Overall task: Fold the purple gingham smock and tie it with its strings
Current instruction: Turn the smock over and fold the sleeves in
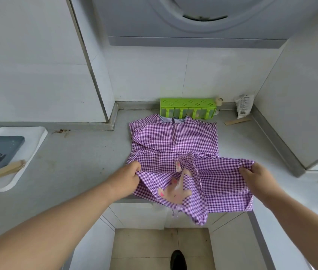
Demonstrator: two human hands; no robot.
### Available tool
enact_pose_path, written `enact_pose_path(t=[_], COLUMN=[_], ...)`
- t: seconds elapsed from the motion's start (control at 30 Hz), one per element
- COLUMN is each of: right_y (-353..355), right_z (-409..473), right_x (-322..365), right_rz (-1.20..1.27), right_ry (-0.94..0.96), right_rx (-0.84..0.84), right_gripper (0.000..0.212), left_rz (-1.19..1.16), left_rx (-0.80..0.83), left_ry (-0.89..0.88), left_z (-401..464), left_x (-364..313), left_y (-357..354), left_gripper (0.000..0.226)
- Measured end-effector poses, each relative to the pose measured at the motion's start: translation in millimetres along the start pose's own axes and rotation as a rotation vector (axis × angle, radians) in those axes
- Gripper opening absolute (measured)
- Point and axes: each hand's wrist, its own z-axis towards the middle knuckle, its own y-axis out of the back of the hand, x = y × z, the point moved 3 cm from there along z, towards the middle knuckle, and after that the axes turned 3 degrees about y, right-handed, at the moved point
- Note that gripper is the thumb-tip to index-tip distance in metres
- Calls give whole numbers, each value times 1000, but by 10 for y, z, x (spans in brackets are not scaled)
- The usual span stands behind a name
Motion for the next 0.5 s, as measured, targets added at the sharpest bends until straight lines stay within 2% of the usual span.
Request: enact_pose_path(t=[0.03,0.13,0.23,0.33,0.4,0.5], right_y=[-25,-60,-84,-99,-106,-109], right_z=[-10,-49,-130,-201,-226,-234], right_x=[7,39,107,136,123,82], right_rz=[1,-10,28,100,91,101], right_ry=[-24,-49,-20,2,10,-27], right_rx=[16,38,86,133,140,142], right_gripper=[25,22,18,18,28,29], left_rz=[120,472,572,288,54,-324], left_rx=[23,83,133,179,240,184], left_ry=[-39,-195,-208,-97,-12,39], left_z=[-19,-99,-132,-147,-102,6], left_x=[-31,-143,-185,-159,-110,-5], left_y=[-21,-42,-59,-94,-147,-129], left_gripper=[9,22,25,46,44,45])
